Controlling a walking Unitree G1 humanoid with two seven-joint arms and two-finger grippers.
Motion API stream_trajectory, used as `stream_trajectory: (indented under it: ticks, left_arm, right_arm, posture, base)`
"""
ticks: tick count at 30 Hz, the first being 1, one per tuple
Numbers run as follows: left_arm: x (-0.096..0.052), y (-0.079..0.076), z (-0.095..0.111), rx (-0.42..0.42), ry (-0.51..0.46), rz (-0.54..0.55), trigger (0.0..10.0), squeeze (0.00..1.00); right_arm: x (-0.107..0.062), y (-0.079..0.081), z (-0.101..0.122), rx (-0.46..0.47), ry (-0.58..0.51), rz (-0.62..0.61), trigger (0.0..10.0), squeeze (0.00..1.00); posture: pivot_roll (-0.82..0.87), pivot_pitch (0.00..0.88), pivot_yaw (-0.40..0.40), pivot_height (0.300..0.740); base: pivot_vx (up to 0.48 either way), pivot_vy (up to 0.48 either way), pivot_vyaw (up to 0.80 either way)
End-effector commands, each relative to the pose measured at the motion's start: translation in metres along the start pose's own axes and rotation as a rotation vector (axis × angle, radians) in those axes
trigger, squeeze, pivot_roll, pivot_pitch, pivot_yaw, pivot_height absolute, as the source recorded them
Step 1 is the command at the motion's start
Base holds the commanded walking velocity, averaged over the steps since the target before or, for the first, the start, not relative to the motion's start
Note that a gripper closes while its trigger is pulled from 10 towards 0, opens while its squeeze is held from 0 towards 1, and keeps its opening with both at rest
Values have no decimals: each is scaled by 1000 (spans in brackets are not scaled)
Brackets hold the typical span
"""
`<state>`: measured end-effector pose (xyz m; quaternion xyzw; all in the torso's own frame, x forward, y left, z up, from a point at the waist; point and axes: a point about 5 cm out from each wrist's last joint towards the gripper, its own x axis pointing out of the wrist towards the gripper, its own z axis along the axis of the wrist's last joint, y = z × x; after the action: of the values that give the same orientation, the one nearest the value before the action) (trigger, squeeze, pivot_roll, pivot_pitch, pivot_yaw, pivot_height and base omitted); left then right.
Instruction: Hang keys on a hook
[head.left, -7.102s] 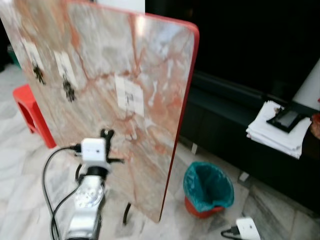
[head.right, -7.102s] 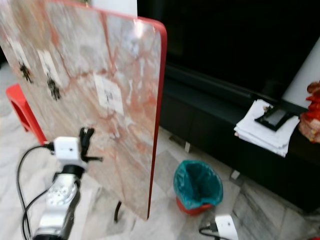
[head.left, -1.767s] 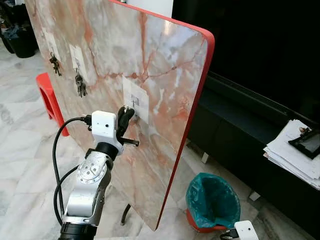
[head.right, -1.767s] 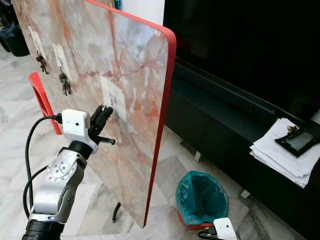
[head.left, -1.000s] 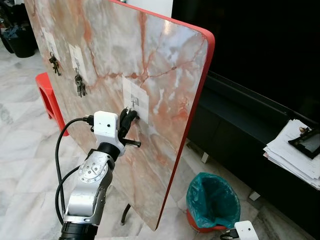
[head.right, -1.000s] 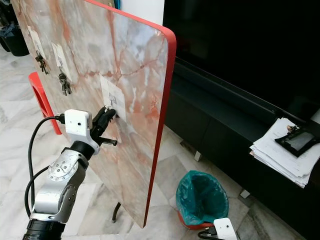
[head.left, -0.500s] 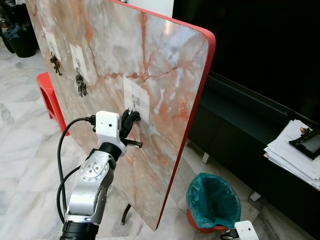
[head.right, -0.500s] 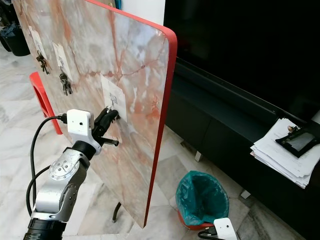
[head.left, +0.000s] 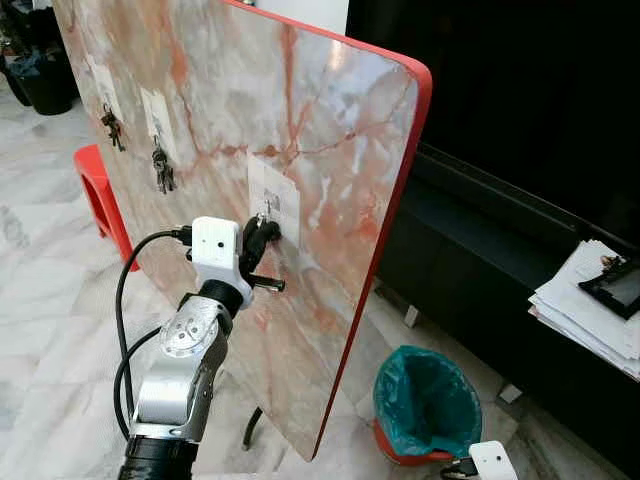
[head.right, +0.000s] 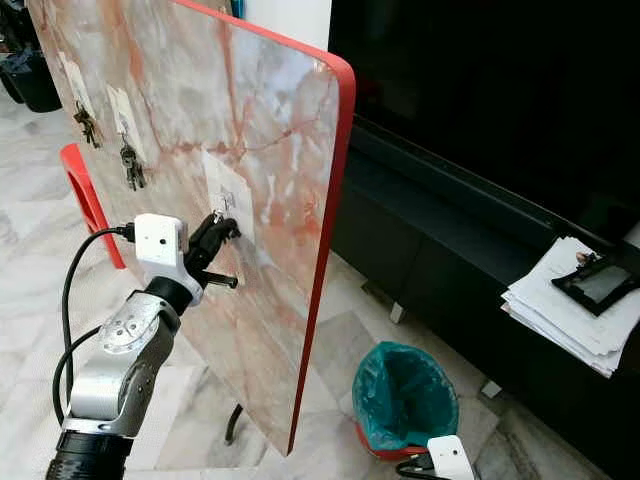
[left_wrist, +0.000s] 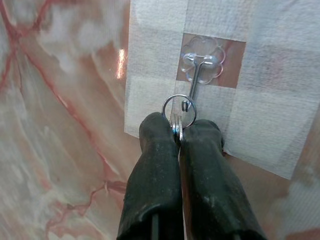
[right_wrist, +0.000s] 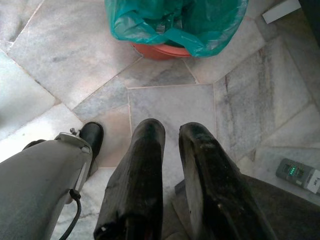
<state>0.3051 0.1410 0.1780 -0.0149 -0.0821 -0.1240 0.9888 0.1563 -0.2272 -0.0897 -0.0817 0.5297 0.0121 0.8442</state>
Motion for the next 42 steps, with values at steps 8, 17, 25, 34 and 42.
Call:
stream_trajectory:
  ticks: [8,17,25,34,42]
  left_arm:
    - [4,-1,5,-13,-3,-6,10000,0]
    - [1,-3,0,14,17,-25,10000,67]
    - [-1,-3,-2,13,25,-29,10000,498]
    - [-2,-3,-4,17,32,-32,10000,690]
    - [-2,-3,-5,13,33,-30,10000,678]
  right_arm:
    - [0,-2,1,10,-2,-8,10000,0]
    - [0,-3,1,10,-2,-9,10000,0]
    - [0,-3,1,9,-2,-9,10000,0]
    - [0,-3,1,7,-1,-9,10000,0]
    - [0,-4,1,7,-1,-9,10000,0]
  posture:
    - [65,0,-82,740]
    - [65,0,-83,740]
    - [66,0,-85,740]
    - [64,0,-85,740]
    - [65,0,-86,740]
  base:
    - [0,0,0]
    - [0,0,0]
    - [0,0,0]
    - [0,0,0]
    - [0,0,0]
